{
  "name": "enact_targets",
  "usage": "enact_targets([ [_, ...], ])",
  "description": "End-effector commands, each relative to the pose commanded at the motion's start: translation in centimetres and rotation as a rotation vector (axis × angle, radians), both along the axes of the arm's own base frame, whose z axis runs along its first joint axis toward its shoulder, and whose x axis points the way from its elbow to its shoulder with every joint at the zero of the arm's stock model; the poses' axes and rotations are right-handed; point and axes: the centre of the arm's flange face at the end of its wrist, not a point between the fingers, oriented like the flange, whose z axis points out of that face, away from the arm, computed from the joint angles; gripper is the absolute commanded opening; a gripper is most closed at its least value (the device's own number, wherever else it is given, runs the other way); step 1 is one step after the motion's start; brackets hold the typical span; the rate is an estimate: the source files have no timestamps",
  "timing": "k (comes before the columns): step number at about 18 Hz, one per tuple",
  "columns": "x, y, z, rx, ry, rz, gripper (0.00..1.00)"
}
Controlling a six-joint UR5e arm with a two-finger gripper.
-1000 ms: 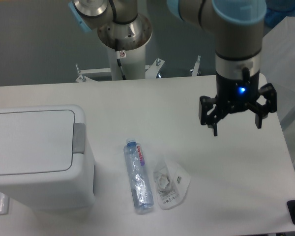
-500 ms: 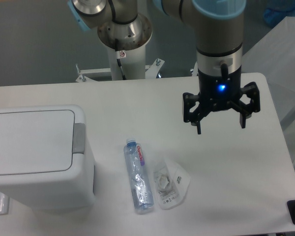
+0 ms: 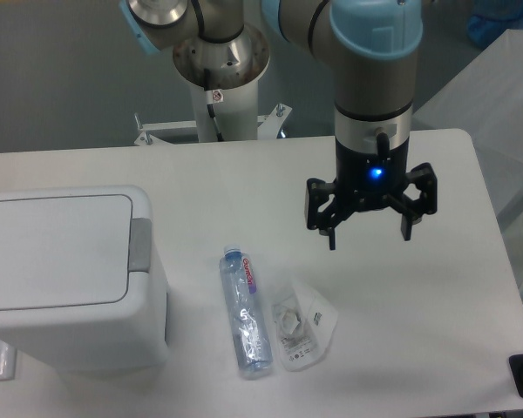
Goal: Open the trash can
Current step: 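Move the open gripper over to the white trash can's lid edge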
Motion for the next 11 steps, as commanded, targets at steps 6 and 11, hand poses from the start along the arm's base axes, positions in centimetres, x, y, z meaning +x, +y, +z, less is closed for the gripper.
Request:
enact_targets([
  [6, 3.3, 2.1, -2.6, -0.004, -0.083, 0.051, 1.00],
  [11, 7.2, 4.9, -1.7, 0.035, -0.115, 0.038, 1.00],
])
